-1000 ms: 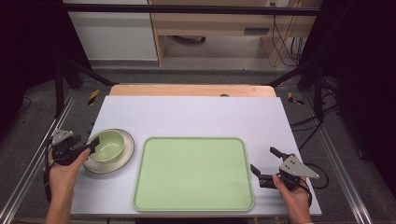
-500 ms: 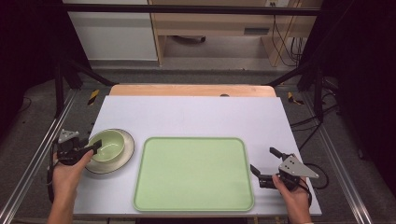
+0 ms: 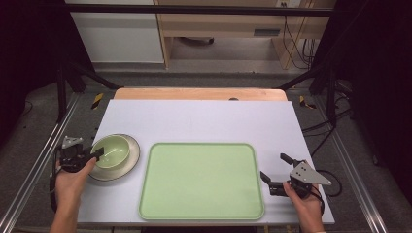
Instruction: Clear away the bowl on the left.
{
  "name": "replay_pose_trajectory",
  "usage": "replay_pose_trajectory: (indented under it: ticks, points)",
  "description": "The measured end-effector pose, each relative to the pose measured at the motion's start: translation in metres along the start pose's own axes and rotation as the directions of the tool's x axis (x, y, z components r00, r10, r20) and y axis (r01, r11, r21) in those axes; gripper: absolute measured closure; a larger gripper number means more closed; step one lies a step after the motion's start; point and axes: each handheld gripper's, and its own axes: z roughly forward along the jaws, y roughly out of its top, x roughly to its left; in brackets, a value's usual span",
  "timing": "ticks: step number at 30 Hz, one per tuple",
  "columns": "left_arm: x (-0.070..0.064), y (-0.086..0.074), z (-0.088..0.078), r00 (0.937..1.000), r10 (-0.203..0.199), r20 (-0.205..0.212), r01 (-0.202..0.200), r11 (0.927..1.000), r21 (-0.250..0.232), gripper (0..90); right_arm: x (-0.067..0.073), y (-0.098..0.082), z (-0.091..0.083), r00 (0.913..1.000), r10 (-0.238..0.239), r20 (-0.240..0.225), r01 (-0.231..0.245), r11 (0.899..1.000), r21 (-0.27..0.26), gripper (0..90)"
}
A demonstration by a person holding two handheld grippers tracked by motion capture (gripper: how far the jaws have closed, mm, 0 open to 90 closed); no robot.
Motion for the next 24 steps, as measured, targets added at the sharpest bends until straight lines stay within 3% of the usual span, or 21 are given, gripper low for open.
replay_pose_trajectory:
  ticks: [24]
  points:
    - [-0.0003, -0.0014, 0.0034, 0.9996, -0.025, -0.008, 0.025, 0.9994, 0.025, 72.1, 0.0003, -0.0002, 0.0007, 1.0000, -0.001, -0.005, 0.001, 1.000, 0.005, 4.1]
